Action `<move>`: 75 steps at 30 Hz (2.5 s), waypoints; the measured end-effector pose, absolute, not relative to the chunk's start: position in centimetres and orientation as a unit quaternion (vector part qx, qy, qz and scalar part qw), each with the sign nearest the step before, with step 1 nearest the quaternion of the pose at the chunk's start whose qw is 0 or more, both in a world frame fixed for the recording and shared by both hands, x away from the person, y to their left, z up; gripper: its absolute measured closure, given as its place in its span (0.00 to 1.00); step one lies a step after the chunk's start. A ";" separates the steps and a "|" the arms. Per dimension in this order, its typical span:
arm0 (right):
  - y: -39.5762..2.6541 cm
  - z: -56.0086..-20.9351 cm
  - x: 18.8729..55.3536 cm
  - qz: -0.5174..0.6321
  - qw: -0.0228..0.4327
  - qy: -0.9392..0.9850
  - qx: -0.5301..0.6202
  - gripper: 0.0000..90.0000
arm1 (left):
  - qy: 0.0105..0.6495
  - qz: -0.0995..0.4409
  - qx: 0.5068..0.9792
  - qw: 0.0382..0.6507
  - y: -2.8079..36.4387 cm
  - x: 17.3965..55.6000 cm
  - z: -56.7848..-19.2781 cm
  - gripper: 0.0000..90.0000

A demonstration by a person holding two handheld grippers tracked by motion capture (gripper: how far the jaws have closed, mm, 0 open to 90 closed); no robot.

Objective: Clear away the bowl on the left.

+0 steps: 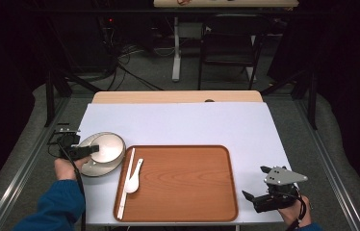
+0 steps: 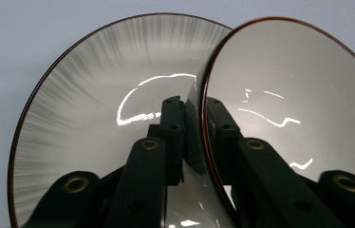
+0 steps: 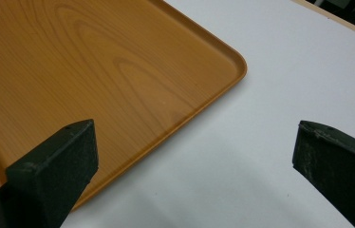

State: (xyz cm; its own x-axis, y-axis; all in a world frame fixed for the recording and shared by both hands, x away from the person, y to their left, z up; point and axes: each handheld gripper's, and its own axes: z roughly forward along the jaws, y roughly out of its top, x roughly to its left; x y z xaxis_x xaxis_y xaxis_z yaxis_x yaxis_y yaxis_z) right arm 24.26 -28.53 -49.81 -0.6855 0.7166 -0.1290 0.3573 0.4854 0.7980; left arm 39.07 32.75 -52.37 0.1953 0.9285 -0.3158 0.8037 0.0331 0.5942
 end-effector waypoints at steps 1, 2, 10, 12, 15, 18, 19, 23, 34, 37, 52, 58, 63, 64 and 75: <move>-28.5 -49.8 24.3 0.391 0.230 0.831 0.323 0.01 | 0.631 0.088 0.686 0.351 32.8 39.0 -52.4 0.90; -28.5 -49.8 24.3 0.390 0.230 0.830 0.324 0.00 | 0.630 0.086 0.687 0.352 32.8 39.0 -52.4 0.90; -28.6 -49.8 24.3 0.388 0.231 0.831 0.326 0.01 | 0.628 0.100 0.679 0.368 33.0 38.8 -52.2 0.91; -28.6 -49.8 24.3 0.386 0.231 0.831 0.328 0.00 | 0.627 0.099 0.679 0.369 33.1 38.8 -52.2 0.91; -28.7 -49.8 24.4 0.386 0.232 0.830 0.330 0.00 | 0.626 0.101 0.674 0.379 33.2 38.7 -52.1 0.91; -28.8 -49.9 24.4 0.386 0.231 0.829 0.333 0.00 | 0.621 0.104 0.675 0.384 33.1 38.6 -51.7 0.91; -28.8 -49.9 24.5 0.386 0.230 0.829 0.333 0.00 | 0.619 0.107 0.675 0.386 33.1 38.6 -51.5 0.91; -28.8 -49.9 24.5 0.385 0.230 0.829 0.334 0.00 | 0.609 0.115 0.676 0.400 32.9 38.4 -50.7 0.91; -28.7 -49.9 24.9 0.386 0.219 0.828 0.343 0.00 | 0.579 0.120 0.683 0.429 31.6 38.0 -48.8 0.90; -28.6 -49.8 25.1 0.386 0.218 0.828 0.345 0.00 | 0.569 0.122 0.690 0.431 30.9 38.0 -48.5 0.90; -27.0 -49.5 28.2 0.388 0.171 0.835 0.351 0.00 | 0.520 0.112 0.726 0.436 27.4 37.7 -47.6 0.90; -26.5 -49.1 29.4 0.396 0.156 0.833 0.353 0.00 | 0.496 0.105 0.743 0.437 25.6 37.6 -47.4 0.90; -26.0 -49.0 30.4 0.401 0.136 0.834 0.355 0.00 | 0.478 0.098 0.755 0.437 24.0 37.7 -47.5 0.90; -25.8 -49.0 30.5 0.401 0.132 0.834 0.355 0.00 | 0.475 0.097 0.758 0.437 23.7 37.7 -47.6 0.90; -23.8 -48.6 32.6 0.401 0.118 0.843 0.339 0.00 | 0.446 0.090 0.776 0.438 20.7 37.8 -47.8 0.90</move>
State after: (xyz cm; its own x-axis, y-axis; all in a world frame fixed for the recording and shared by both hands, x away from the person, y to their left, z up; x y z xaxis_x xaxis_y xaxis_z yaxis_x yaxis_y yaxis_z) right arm 32.55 -23.77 -48.56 -0.7423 0.6661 0.0722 0.4764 0.4490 0.7559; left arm 37.84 20.72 -47.84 0.5866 0.7704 -0.2499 0.6124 -0.2200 0.7593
